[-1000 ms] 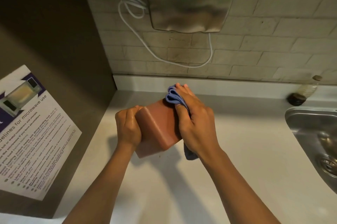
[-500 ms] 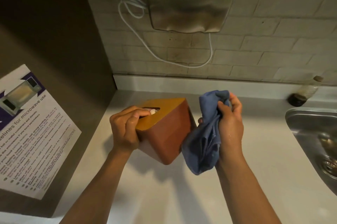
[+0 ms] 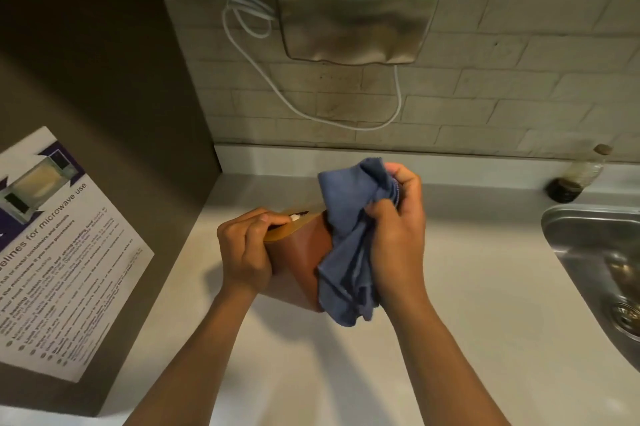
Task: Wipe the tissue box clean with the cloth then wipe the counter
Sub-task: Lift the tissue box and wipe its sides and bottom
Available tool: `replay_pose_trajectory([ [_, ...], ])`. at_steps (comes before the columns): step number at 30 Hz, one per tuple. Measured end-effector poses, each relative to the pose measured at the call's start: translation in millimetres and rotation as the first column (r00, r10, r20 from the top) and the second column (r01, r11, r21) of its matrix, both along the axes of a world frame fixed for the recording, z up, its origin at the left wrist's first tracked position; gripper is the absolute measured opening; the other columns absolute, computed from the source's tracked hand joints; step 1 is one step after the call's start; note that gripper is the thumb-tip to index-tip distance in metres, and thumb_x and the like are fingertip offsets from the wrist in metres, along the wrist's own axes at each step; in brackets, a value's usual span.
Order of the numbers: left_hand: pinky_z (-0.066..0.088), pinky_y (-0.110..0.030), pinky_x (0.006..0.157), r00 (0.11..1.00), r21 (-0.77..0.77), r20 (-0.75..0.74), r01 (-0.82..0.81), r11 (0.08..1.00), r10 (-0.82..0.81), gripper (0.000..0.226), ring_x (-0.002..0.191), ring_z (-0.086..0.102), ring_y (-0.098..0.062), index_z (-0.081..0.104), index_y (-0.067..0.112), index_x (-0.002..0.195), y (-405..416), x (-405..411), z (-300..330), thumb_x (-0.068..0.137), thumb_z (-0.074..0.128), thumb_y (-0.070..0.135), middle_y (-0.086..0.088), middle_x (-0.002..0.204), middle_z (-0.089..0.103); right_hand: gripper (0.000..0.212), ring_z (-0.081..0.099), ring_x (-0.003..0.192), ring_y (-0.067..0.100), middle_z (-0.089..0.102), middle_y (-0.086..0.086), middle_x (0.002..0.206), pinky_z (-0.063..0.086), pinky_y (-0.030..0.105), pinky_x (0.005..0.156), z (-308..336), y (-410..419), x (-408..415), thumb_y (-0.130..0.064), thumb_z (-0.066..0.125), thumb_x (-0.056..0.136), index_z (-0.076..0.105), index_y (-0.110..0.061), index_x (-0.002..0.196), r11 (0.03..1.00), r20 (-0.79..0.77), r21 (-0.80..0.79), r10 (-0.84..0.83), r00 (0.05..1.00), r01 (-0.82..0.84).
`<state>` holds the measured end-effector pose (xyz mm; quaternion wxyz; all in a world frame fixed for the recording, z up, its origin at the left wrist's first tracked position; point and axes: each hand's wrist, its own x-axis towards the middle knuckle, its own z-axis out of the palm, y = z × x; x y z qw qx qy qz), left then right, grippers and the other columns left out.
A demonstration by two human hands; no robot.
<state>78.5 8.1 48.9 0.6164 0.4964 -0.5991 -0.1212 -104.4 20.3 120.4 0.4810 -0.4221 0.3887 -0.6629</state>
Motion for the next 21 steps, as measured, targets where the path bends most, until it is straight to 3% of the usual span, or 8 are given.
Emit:
replay_pose_trajectory([
  [3, 0.050, -0.026, 0.066, 0.998, 0.019, -0.058, 0.021, 1.000, -0.020, 0.044, 0.070, 0.068, -0.021, 0.074, 0.015, 0.072, -0.6, 0.7, 0.6, 0.089, 0.034, 0.023, -0.004, 0.071, 0.072, 0.037, 0.059, 0.113, 0.013, 0.065, -0.005, 0.118, 0.049, 0.033, 0.098, -8.0, 0.8, 2.9, 0.004, 0.048, 0.088, 0.063, -0.020, 0.112, 0.983, -0.312, -0.163, -0.132, 0.941, 0.084],
  [7, 0.049, -0.026, 0.065, 0.998, 0.045, -0.055, 0.045, 0.998, -0.042, 0.044, 0.069, 0.068, -0.019, 0.074, 0.023, 0.072, -2.8, 0.3, 3.0, 0.089, 0.034, 0.027, 0.003, 0.071, 0.072, 0.030, 0.052, 0.116, 0.016, 0.063, -0.008, 0.125, 0.042, 0.023, 0.096, -15.7, 0.7, 2.6, 0.000, 0.058, 0.089, 0.070, -0.022, 0.107, 0.913, -0.571, -0.359, -0.380, 0.728, 0.195],
  [9, 0.047, -0.020, 0.061, 0.995, 0.075, -0.090, 0.042, 0.996, -0.035, 0.042, 0.064, 0.065, -0.010, 0.072, 0.035, 0.069, -2.8, -0.5, 4.0, 0.088, 0.034, 0.031, 0.014, 0.067, 0.070, 0.029, 0.052, 0.119, 0.014, 0.062, -0.007, 0.131, 0.042, 0.024, 0.099, -12.6, 4.3, -1.4, -0.007, 0.059, 0.092, 0.069, -0.021, 0.115, 0.920, -0.618, -0.376, -0.334, 0.712, 0.105],
  [12, 0.044, -0.011, 0.054, 0.993, 0.115, -0.119, -0.003, 0.993, 0.016, 0.044, 0.057, 0.061, -0.003, 0.068, 0.038, 0.059, -4.7, -0.9, 3.6, 0.087, 0.034, 0.035, 0.022, 0.060, 0.065, 0.050, 0.030, 0.144, 0.011, 0.034, -0.006, 0.158, 0.030, 0.028, 0.116, -8.6, 14.3, -3.6, -0.030, 0.053, 0.096, 0.047, -0.024, 0.145, 0.953, -0.765, -0.270, -0.128, 0.632, -0.134],
  [14, 0.042, -0.010, 0.054, 0.996, 0.112, -0.067, -0.049, 0.993, 0.057, 0.045, 0.057, 0.061, 0.000, 0.065, 0.041, 0.056, -9.1, 0.0, 5.5, 0.087, 0.034, 0.033, 0.025, 0.059, 0.065, 0.064, 0.004, 0.153, 0.014, 0.003, -0.004, 0.167, 0.016, 0.034, 0.123, -12.3, 21.5, 8.2, -0.045, 0.040, 0.099, 0.022, -0.024, 0.157, 0.962, -0.893, -0.199, -0.099, 0.440, -0.187],
  [16, 0.043, -0.013, 0.055, 0.997, 0.106, 0.021, -0.070, 0.992, 0.068, 0.047, 0.057, 0.061, 0.000, 0.064, 0.045, 0.057, -13.5, -0.2, 7.5, 0.088, 0.032, 0.030, 0.025, 0.058, 0.064, 0.063, -0.003, 0.154, 0.016, -0.003, 0.001, 0.168, 0.016, 0.041, 0.123, -22.2, 27.4, 24.1, -0.046, 0.026, 0.102, 0.015, -0.019, 0.159, 0.961, -0.941, -0.238, -0.191, 0.280, -0.143],
  [18, 0.044, -0.013, 0.056, 0.996, 0.115, 0.049, -0.077, 0.990, 0.072, 0.044, 0.058, 0.061, -0.001, 0.063, 0.043, 0.061, -14.8, 0.6, 5.4, 0.089, 0.030, 0.033, 0.023, 0.054, 0.061, 0.058, 0.007, 0.153, 0.015, 0.011, 0.002, 0.167, 0.023, 0.043, 0.121, -27.0, 27.8, 32.7, -0.040, 0.024, 0.104, 0.022, -0.017, 0.157, 0.962, -0.922, -0.259, -0.220, 0.318, -0.086],
  [21, 0.045, -0.021, 0.053, 0.990, 0.178, -0.051, -0.117, 0.977, 0.128, 0.041, 0.055, 0.060, -0.005, 0.058, 0.034, 0.056, -15.7, 0.3, 0.2, 0.086, 0.031, 0.038, 0.016, 0.055, 0.059, 0.050, 0.034, 0.143, 0.019, 0.038, 0.004, 0.157, 0.034, 0.039, 0.115, -30.4, 26.4, 32.6, -0.030, 0.032, 0.103, 0.045, -0.013, 0.148, 0.940, -0.836, -0.337, -0.269, 0.478, -0.061],
])
